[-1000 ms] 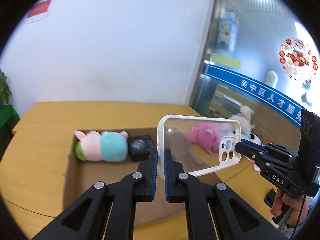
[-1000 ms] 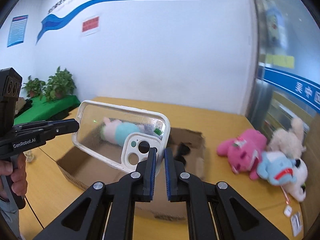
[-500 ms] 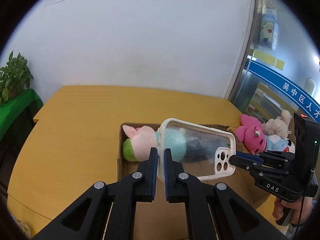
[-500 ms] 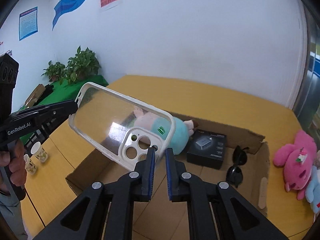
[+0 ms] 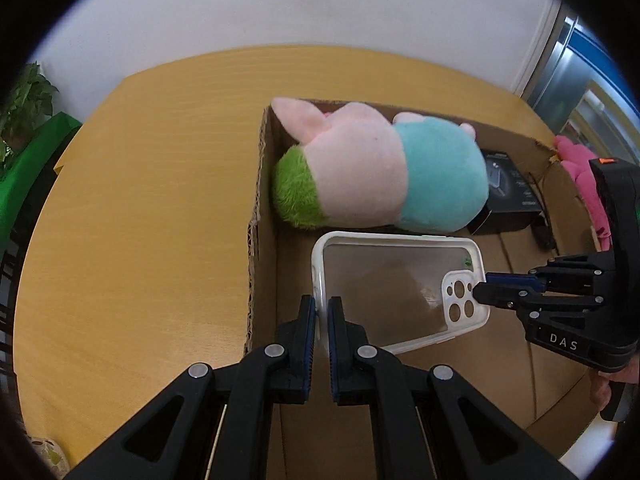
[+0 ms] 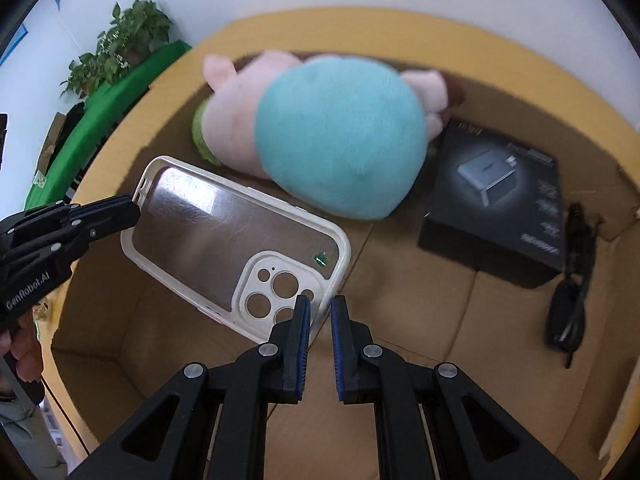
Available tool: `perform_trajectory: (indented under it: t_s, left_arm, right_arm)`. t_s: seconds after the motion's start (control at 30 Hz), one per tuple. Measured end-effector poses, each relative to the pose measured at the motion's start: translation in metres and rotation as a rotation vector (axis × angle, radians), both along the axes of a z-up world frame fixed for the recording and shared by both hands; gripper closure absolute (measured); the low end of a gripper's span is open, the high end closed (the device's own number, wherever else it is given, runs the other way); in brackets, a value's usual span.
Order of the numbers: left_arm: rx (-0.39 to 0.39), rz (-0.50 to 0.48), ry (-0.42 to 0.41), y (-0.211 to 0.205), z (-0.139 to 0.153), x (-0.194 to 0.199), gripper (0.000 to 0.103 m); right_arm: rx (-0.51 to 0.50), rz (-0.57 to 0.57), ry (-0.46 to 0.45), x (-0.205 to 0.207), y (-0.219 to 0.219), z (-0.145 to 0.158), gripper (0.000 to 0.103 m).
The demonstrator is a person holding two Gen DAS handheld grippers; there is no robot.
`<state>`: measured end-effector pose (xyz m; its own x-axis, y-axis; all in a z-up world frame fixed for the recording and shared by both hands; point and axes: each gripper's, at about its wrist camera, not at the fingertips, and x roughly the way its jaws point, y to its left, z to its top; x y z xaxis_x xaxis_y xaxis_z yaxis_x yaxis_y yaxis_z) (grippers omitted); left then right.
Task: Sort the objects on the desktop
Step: 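Lift the phone case with the left gripper into the box and release, then move the left gripper to the white phone stand and grasp it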
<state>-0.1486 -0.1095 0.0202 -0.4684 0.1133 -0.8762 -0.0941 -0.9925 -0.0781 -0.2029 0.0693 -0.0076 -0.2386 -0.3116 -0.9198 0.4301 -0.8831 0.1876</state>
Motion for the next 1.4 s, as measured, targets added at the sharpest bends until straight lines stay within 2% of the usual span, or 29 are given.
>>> perform_trajectory:
  t_s: [0.17,0.3,0.37,0.47,0.53,0.6,0.7,0.73,0.77,0.83,0.93,1.03,1.27,1.4]
  left_arm:
    - [-0.056,0.020,-0.054,0.000,-0.017,-0.011,0.097]
    - [-0.018,0.038,-0.041,-0.005,-0.014,-0.008,0.097]
    - [-0.005,0.037,-0.013,-0.007,-0.007,0.000,0.097]
    - [-0.014,0.051,0.075,-0.010,0.016,0.023,0.095]
    - [0.006,0.064,0.137,-0.014,0.032,0.040,0.078]
    - [0.021,0.089,0.197,-0.016,0.049,0.057,0.068]
    - [0.032,0.081,0.306,-0.007,0.080,0.081,0.067]
    - [0.035,0.072,0.344,-0.002,0.089,0.094,0.061]
    - [0.038,0.066,0.380,0.005,0.096,0.106,0.056]
    - [0.041,0.068,0.462,0.019,0.108,0.136,0.037]
    - [0.063,0.053,0.560,0.036,0.123,0.175,0.028]
    - [0.114,0.004,0.606,0.055,0.125,0.208,0.025]
    - [0.160,-0.055,0.600,0.086,0.114,0.250,0.025]
    - [0.174,-0.081,0.579,0.091,0.098,0.262,0.025]
  right_arm:
    - [0.015,-0.011,-0.087,-0.007,-0.005,-0.026,0.093]
    - [0.001,-0.010,-0.078,-0.003,-0.005,-0.025,0.088]
    - [-0.014,-0.005,-0.056,0.004,-0.003,-0.019,0.081]
    - [-0.037,0.021,0.028,0.026,0.002,0.008,0.063]
    - [-0.060,0.030,0.110,0.048,0.008,0.033,0.040]
    - [-0.073,0.021,0.200,0.073,0.017,0.059,0.029]
    - [-0.070,-0.010,0.338,0.112,0.030,0.091,0.015]
    - [-0.068,-0.030,0.388,0.129,0.036,0.100,0.007]
    - [-0.067,-0.052,0.430,0.141,0.039,0.107,0.004]
    - [-0.074,-0.110,0.521,0.166,0.052,0.120,0.001]
    - [-0.074,-0.144,0.613,0.210,0.060,0.129,0.000]
    - [-0.038,-0.168,0.662,0.240,0.068,0.131,0.000]
    - [-0.082,-0.210,0.654,0.291,0.099,0.123,0.000]
    - [-0.051,-0.204,0.646,0.306,0.105,0.112,0.000]
